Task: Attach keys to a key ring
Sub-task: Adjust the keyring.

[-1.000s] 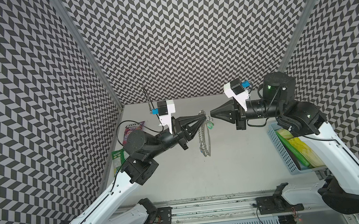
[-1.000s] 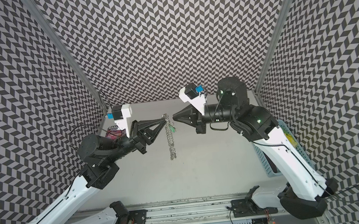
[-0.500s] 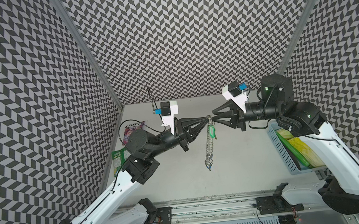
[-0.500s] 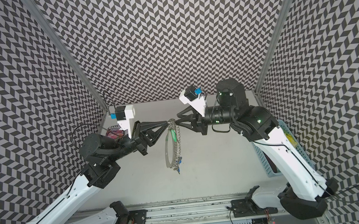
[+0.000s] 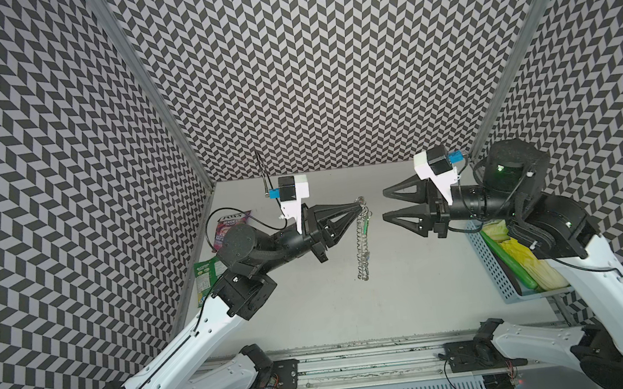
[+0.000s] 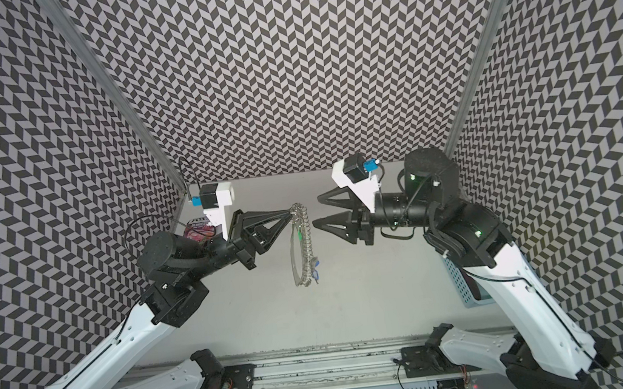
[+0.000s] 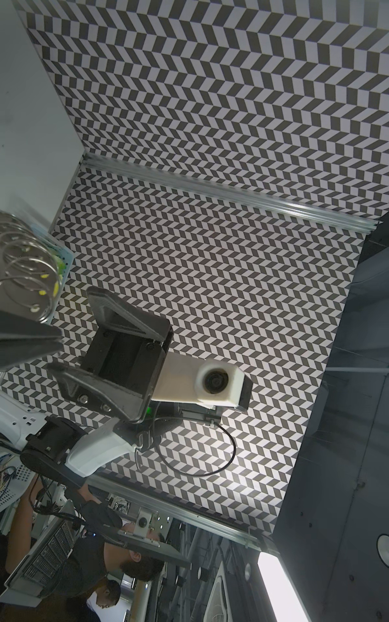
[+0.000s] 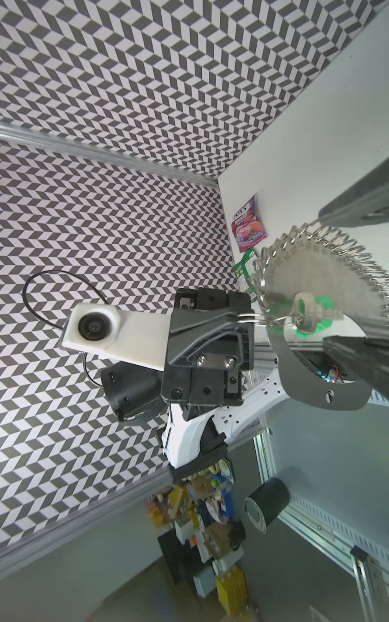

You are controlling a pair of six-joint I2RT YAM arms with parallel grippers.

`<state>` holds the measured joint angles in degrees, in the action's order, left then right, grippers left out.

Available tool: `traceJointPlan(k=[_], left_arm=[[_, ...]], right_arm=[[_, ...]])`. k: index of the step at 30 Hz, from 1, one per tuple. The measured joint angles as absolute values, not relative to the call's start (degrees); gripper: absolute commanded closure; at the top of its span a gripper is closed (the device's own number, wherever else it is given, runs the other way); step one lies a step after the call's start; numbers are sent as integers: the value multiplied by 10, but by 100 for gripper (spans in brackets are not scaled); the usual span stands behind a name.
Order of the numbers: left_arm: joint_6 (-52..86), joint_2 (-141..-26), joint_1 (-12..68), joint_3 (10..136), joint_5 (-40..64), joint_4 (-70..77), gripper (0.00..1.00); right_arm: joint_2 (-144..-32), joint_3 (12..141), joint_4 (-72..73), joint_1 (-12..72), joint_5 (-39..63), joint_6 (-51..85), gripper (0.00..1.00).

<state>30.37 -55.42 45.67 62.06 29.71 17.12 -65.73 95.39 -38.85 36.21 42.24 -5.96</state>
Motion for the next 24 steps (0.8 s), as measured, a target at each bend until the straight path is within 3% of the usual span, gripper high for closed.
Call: traceJointPlan(k=[24], left_arm=[[307,-555,457,628,297,173,100]], right_arm=[[-701,940,-290,370,531,27,59]])
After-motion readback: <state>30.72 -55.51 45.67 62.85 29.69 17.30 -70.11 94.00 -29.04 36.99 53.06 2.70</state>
